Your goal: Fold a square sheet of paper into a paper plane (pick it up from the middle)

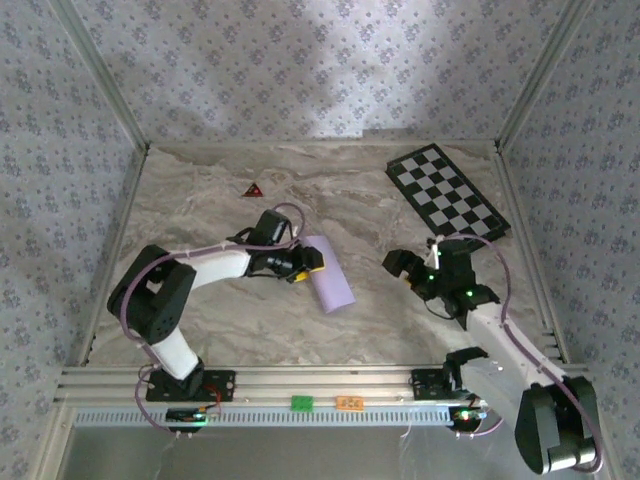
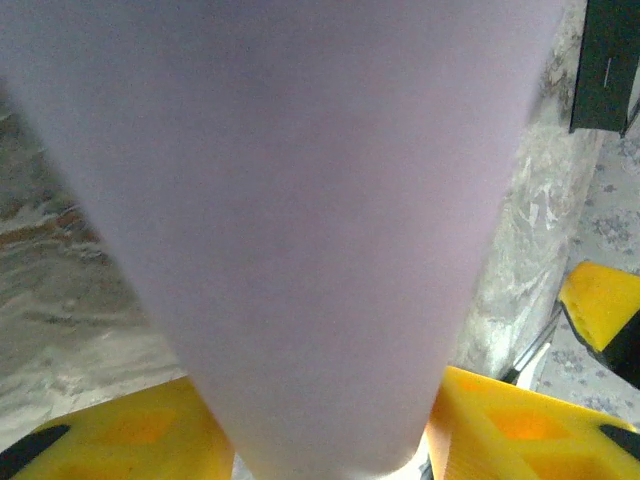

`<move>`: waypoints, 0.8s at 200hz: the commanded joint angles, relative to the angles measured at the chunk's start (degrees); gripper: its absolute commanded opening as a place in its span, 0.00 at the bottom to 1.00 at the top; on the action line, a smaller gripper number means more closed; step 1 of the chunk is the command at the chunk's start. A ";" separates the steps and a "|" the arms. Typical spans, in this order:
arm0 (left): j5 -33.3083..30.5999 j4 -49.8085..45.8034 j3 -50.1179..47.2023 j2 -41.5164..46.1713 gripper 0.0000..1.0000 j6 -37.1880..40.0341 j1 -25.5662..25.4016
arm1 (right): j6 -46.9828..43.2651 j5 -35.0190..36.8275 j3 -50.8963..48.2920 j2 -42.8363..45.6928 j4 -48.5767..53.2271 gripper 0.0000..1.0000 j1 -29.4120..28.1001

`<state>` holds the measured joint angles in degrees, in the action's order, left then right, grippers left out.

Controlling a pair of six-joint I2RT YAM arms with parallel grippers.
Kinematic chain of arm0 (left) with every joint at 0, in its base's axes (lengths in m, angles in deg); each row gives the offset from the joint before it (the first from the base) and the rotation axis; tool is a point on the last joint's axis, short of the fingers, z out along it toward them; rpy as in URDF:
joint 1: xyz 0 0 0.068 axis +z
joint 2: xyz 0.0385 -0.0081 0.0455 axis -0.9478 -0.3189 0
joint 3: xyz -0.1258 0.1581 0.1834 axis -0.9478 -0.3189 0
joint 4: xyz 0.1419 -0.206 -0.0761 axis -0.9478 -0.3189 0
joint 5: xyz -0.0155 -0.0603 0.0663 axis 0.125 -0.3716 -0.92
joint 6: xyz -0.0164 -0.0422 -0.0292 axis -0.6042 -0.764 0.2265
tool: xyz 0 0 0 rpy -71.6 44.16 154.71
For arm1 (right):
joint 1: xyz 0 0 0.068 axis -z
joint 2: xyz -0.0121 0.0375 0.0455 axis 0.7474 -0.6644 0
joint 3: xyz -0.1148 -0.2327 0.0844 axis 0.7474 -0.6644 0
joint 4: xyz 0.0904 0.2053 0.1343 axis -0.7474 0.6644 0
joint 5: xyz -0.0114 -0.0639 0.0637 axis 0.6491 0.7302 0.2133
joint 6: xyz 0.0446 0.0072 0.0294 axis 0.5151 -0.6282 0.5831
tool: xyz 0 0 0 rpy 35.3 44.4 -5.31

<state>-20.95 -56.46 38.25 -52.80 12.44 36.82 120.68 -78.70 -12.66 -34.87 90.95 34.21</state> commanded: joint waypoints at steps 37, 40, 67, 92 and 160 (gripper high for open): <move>7.95 -12.83 10.18 -7.86 0.52 10.12 0.35 | -7.50 -2.40 7.28 -12.62 -1.39 0.75 -8.32; 7.84 -13.08 10.47 -8.08 0.52 10.30 0.35 | -7.58 -2.54 7.63 -13.31 -1.39 0.73 -8.68; 6.58 -18.54 13.33 -10.27 0.52 13.31 0.57 | -9.52 -4.76 10.93 -19.04 -0.72 0.56 -11.27; 0.50 -23.29 16.05 -10.96 0.54 14.84 0.66 | -12.59 -3.49 13.23 -23.00 0.51 0.48 -13.12; -15.01 -26.73 16.68 -7.35 0.69 13.72 -0.66 | -13.43 -5.10 16.84 -29.86 -0.85 0.43 -15.10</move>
<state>-29.74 -80.30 54.40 -63.20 25.99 36.77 108.88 -82.00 1.63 -62.71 89.66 19.90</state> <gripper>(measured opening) 0.671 0.448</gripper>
